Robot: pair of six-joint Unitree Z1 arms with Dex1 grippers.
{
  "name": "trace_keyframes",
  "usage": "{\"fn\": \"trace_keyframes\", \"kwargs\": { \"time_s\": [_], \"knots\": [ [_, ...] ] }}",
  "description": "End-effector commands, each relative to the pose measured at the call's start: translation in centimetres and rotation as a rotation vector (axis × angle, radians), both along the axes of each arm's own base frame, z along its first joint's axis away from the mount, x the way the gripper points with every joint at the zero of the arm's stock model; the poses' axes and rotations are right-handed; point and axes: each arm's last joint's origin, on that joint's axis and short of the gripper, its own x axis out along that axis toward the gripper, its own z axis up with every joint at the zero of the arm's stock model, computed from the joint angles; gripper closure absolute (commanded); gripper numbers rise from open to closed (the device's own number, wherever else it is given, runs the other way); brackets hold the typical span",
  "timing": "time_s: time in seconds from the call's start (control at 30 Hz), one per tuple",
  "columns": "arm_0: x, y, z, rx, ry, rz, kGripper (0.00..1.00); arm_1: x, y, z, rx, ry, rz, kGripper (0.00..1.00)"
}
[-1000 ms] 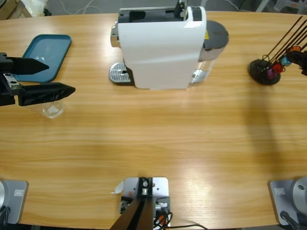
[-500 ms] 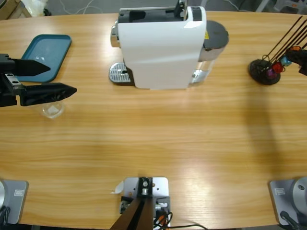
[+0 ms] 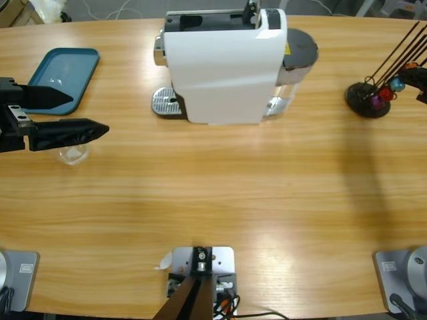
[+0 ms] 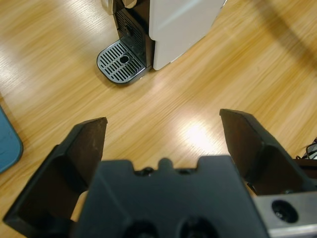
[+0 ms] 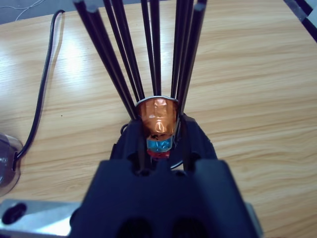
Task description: Pour coffee
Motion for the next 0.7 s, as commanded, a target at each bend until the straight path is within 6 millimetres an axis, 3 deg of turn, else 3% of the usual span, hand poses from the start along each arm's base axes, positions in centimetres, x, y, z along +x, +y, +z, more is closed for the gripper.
{"fn": "trace_keyframes", "kwargs": {
  "time_s": [0.03, 0.53, 0.7],
  "knots": [
    [-0.1, -0.6, -2.0, 0.042, 0.063, -0.020, 0.013, -0.3, -0.3, -0.6, -0.016, 0.020, -0.002, 0.869],
    [-0.1, -0.6, -2.4, 0.054, 0.074, -0.022, 0.013, -1.1, -0.5, 0.9, -0.020, -0.025, -0.008, 0.869],
    [-0.1, -1.2, -2.8, 0.057, 0.084, -0.032, 0.013, -1.1, -0.5, 3.2, -0.037, -0.041, -0.009, 0.869]
  ]
}}
